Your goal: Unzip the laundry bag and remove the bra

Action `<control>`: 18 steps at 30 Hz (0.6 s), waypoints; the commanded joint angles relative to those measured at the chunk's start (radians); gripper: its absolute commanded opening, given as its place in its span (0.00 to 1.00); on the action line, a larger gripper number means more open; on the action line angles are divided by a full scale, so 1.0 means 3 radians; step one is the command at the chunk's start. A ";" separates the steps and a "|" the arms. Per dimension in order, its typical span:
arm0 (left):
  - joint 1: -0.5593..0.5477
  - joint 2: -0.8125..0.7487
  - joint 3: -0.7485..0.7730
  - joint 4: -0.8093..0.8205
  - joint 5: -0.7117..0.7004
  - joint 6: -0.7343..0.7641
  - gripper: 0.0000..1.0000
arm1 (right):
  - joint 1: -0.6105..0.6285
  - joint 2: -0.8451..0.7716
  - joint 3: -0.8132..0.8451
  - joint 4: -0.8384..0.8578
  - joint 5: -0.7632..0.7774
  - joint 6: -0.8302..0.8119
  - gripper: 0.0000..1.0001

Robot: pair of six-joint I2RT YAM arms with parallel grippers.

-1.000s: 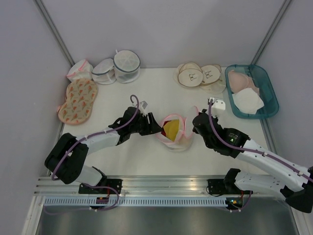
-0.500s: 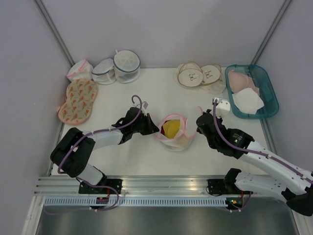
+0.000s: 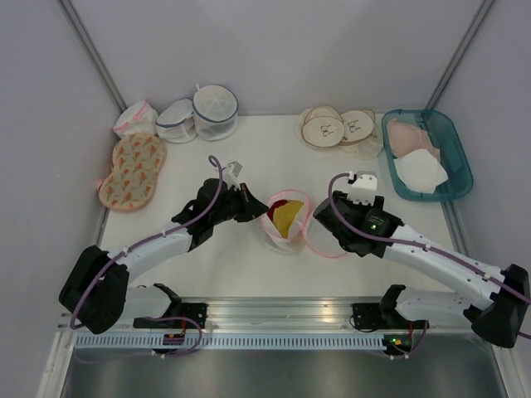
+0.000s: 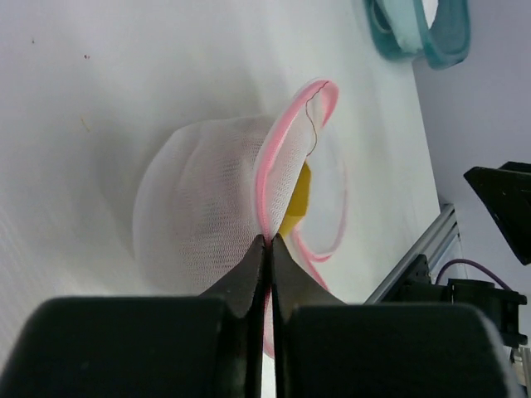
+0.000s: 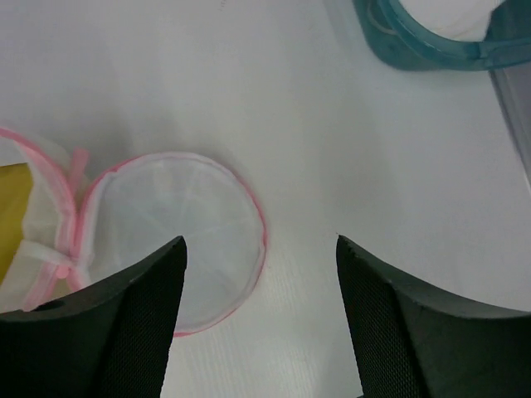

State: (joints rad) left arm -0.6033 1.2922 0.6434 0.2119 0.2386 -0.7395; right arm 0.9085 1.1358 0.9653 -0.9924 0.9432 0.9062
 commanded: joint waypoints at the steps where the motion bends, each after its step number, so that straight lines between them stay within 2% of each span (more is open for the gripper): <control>1: 0.0007 -0.0211 -0.0089 -0.0113 0.0018 -0.0107 0.02 | 0.0040 -0.0436 -0.0042 0.0957 -0.0489 -0.0692 0.81; 2: 0.0007 -0.0242 -0.0140 -0.0123 0.0023 -0.0112 0.02 | 0.0035 -0.0498 -0.0078 0.1128 -0.0819 -0.0775 0.81; 4: 0.0007 -0.0298 -0.0196 -0.0118 0.0023 -0.0153 0.02 | 0.0030 -0.0514 -0.0114 0.1445 -0.1052 -0.0893 0.81; 9: 0.0007 -0.0294 -0.0401 -0.0057 0.0018 -0.0235 0.02 | 0.0030 -0.0146 -0.0119 0.1916 -0.1746 -0.0812 0.78; 15: 0.0007 -0.0289 -0.0564 -0.0098 -0.0095 -0.0388 0.02 | 0.0035 0.0171 -0.0175 0.2581 -0.2167 -0.0694 0.66; 18: 0.0007 -0.0263 -0.0626 -0.0123 -0.0172 -0.0414 0.02 | 0.0035 0.0401 -0.0150 0.2730 -0.2325 -0.0669 0.62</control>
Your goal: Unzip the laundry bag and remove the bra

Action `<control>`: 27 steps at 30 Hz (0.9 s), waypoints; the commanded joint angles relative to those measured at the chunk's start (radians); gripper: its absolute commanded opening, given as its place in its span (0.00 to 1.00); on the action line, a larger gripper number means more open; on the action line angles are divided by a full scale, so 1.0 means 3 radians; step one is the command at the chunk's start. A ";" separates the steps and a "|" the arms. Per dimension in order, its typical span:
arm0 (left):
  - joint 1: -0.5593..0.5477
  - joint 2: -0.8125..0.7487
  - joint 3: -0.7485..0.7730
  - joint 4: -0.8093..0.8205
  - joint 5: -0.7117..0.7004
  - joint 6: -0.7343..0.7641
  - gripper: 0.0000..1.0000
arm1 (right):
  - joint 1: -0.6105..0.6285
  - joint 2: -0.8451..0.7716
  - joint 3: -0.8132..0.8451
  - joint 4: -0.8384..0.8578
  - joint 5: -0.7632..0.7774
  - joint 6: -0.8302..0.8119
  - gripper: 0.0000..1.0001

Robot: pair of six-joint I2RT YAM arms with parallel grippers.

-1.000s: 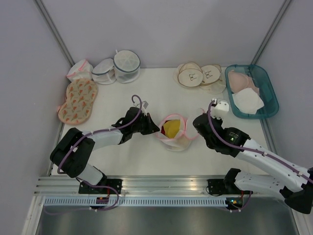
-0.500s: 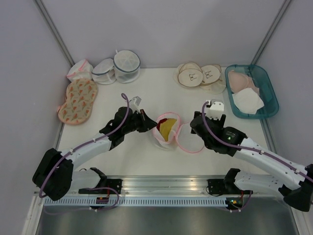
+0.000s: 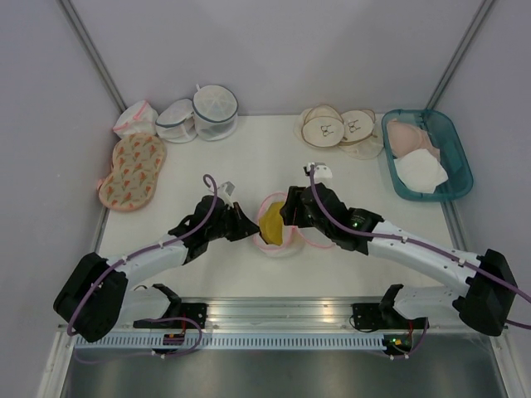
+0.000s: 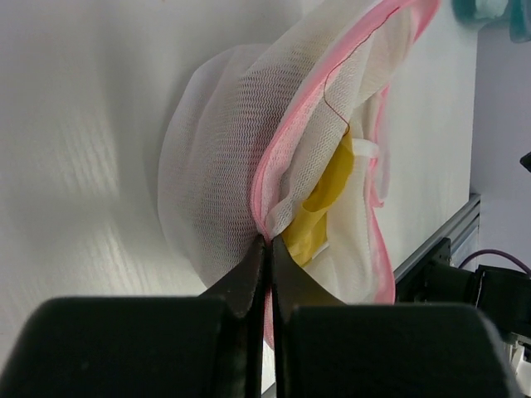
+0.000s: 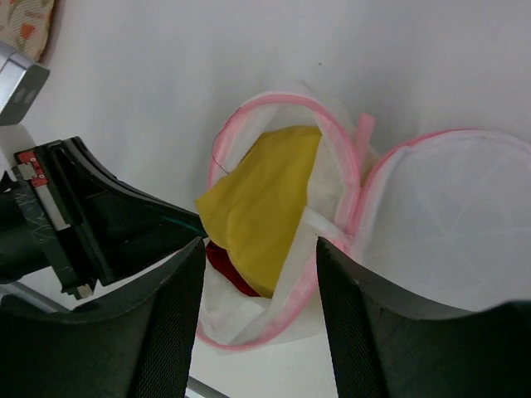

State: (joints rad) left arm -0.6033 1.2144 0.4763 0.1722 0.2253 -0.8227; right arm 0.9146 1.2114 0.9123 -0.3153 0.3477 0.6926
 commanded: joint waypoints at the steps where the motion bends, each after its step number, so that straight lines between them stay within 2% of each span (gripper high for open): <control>1: 0.0007 0.0007 -0.0074 0.0014 -0.0127 -0.0147 0.02 | 0.0014 0.0206 0.0037 0.0574 -0.0402 0.0049 0.61; 9: 0.0012 0.0078 -0.0197 0.0178 -0.0112 -0.0223 0.02 | 0.0024 0.0911 0.0231 0.0688 -0.0653 0.0090 0.58; 17: 0.0012 0.0063 -0.0217 0.0274 -0.0061 -0.0269 0.02 | 0.0076 0.1198 0.0323 0.0862 -0.0724 0.0141 0.58; 20: 0.0012 0.0088 -0.0232 0.0320 -0.0035 -0.0295 0.02 | 0.0096 0.1239 0.0375 0.0877 -0.0735 0.0141 0.62; 24: 0.0012 0.0119 -0.0258 0.0407 -0.0004 -0.0341 0.02 | 0.0162 0.1341 0.0568 0.0704 -0.0592 0.0105 0.75; 27: 0.0012 0.0140 -0.0243 0.0423 0.0021 -0.0351 0.02 | 0.0213 0.1510 0.0829 0.0205 -0.0306 0.0120 0.75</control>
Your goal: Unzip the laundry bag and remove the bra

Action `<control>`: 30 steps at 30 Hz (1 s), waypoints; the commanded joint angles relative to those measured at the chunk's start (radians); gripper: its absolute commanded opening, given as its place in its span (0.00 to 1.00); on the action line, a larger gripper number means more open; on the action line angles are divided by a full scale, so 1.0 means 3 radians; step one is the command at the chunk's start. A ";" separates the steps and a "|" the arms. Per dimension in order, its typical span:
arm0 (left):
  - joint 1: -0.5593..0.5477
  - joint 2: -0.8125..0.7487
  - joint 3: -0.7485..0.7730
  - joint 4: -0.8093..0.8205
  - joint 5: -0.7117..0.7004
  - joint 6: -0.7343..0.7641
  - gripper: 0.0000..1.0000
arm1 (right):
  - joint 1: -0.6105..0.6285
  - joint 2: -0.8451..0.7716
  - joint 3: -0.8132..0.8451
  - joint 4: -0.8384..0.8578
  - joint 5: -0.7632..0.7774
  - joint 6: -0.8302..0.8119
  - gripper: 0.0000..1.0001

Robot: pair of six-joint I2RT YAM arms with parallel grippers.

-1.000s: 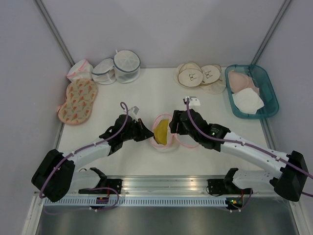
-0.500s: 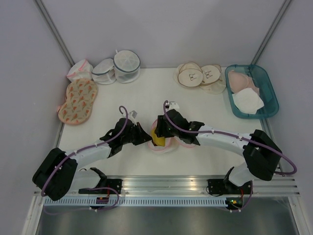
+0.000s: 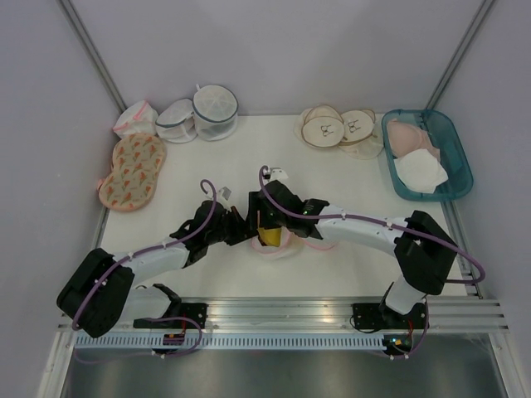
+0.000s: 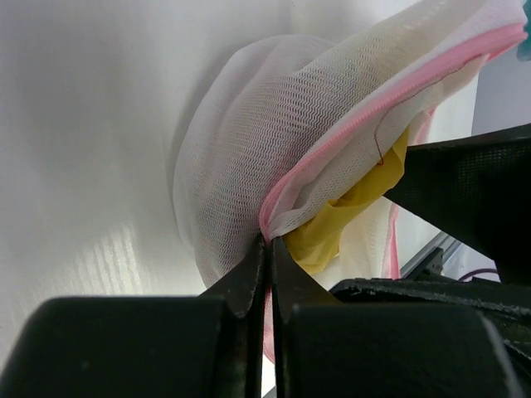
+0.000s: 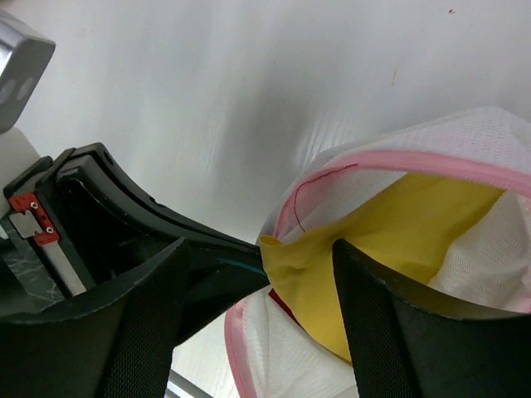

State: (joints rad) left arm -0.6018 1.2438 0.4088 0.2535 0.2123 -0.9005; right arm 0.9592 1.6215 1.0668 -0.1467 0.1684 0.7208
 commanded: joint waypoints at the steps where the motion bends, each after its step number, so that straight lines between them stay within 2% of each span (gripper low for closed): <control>1: 0.0007 0.0042 -0.0013 0.0152 0.0064 -0.0087 0.02 | 0.0080 0.0189 0.0375 -0.0471 0.0414 0.0036 0.74; 5: 0.0007 0.0001 -0.0008 0.0116 0.0029 -0.0082 0.02 | 0.0187 0.0266 0.0499 -0.0723 0.0788 0.0052 0.59; 6: 0.0007 -0.0004 -0.0007 0.0106 0.0019 -0.0077 0.02 | 0.0208 0.0256 0.0489 -0.0733 0.0804 0.0062 0.49; 11: 0.0022 -0.0025 -0.0007 0.0075 -0.0002 -0.0071 0.02 | 0.0218 0.0133 0.0392 -0.0784 0.0870 0.0087 0.27; 13: 0.0022 -0.0030 0.0003 0.0065 -0.0007 -0.0071 0.02 | 0.0218 0.0046 0.0356 -0.0805 0.0886 0.0082 0.13; 14: 0.0027 -0.0040 -0.0002 0.0060 -0.0007 -0.0071 0.02 | 0.0218 0.0010 0.0315 -0.0815 0.0886 0.0093 0.02; 20: 0.0037 -0.0035 0.0038 0.0009 -0.0017 -0.0061 0.02 | 0.0223 -0.0347 0.0192 -0.0902 0.0962 0.0088 0.00; 23: 0.0042 -0.0035 0.0074 -0.0022 -0.0022 -0.0061 0.02 | 0.0218 -0.0623 0.0101 -0.0724 0.0728 0.0011 0.00; 30: 0.0053 -0.0060 0.0212 -0.0149 -0.0038 -0.0036 0.02 | -0.0078 -0.1441 -0.0299 0.0289 -0.0754 0.0046 0.00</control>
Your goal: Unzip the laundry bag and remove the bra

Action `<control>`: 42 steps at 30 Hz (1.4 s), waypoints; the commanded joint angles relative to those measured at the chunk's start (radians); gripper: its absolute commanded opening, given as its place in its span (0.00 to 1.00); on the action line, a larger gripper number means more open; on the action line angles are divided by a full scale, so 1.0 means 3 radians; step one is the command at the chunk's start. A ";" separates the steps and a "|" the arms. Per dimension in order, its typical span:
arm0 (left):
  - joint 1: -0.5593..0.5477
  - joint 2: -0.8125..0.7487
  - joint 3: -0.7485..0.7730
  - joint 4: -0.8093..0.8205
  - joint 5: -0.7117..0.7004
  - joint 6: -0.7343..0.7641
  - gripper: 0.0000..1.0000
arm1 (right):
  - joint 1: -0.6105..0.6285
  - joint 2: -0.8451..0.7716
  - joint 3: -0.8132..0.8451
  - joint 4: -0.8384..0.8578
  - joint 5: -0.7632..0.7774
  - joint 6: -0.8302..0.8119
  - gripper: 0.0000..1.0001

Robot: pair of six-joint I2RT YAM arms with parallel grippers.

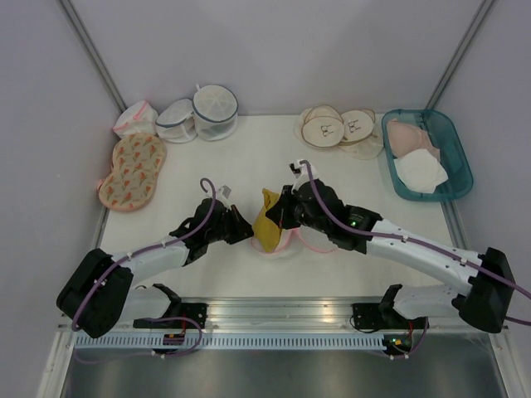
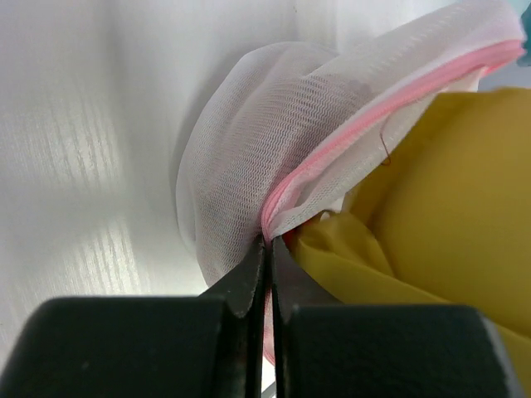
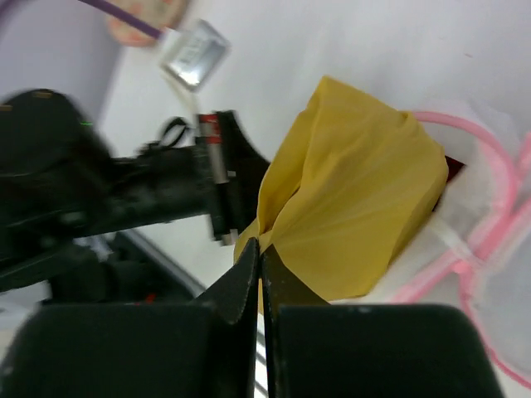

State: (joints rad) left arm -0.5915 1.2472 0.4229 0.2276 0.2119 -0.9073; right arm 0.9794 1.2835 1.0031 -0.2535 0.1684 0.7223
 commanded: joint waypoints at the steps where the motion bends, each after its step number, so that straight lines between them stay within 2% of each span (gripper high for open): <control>1: 0.0023 -0.0072 0.0186 -0.0068 -0.0037 -0.0008 0.02 | -0.0191 -0.0351 -0.0147 0.0737 -0.0938 0.0153 0.00; 2: 0.0023 -0.0077 0.0201 -0.0083 -0.0037 -0.0003 0.02 | -0.0323 -0.0372 -0.0188 0.0981 -0.1243 0.0225 0.00; 5: 0.0029 -0.0082 0.0283 -0.0155 -0.0042 0.0023 0.02 | -0.0498 -0.0489 -0.0291 0.1172 -0.1385 0.0282 0.01; 8: 0.0029 -0.0103 0.0349 -0.0216 -0.0031 0.0043 0.02 | -0.0544 -0.0637 -0.0179 0.0877 -0.0931 0.0028 0.00; 13: 0.0029 -0.0143 0.0370 -0.0283 0.0020 0.0069 0.02 | -0.0723 -0.0776 0.0285 0.0273 0.0291 -0.0336 0.00; 15: 0.0029 -0.0164 0.0375 -0.0293 0.0025 0.0069 0.02 | -0.0897 -0.0791 0.0404 0.0053 0.0795 -0.0423 0.00; 16: 0.0029 -0.0179 0.0375 -0.0313 0.0025 0.0079 0.02 | -0.0973 -0.0796 0.0490 0.0017 0.0890 -0.0459 0.00; 18: 0.0034 -0.0210 0.0385 -0.0380 0.0025 0.0105 0.02 | -0.1356 -0.0791 0.0633 -0.0156 0.1338 -0.0495 0.00; 22: 0.0039 -0.0251 0.0390 -0.0446 0.0009 0.0135 0.02 | -0.1796 -0.0725 0.0787 -0.0264 0.1821 -0.0531 0.00; 25: 0.0049 -0.0281 0.0400 -0.0498 0.0015 0.0161 0.02 | -0.2556 -0.0577 0.0905 -0.0326 0.1842 -0.0455 0.00; 31: 0.0080 -0.0343 0.0421 -0.0590 0.0061 0.0212 0.02 | -0.3672 0.0052 0.1064 -0.0229 0.1300 -0.0291 0.00; 36: 0.0085 -0.0353 0.0462 -0.0626 0.0086 0.0207 0.02 | -0.4037 0.0926 0.1365 -0.0147 0.0891 -0.0143 0.00; 42: 0.0085 -0.0343 0.0539 -0.0651 0.0122 0.0202 0.02 | -0.4062 0.1729 0.1916 -0.0050 0.0722 -0.0076 0.01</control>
State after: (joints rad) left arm -0.5705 1.1572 0.5365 0.0319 0.2214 -0.8795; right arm -0.2455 1.7493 1.4406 -0.3031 0.4377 0.6701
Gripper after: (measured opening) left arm 0.025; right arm 0.007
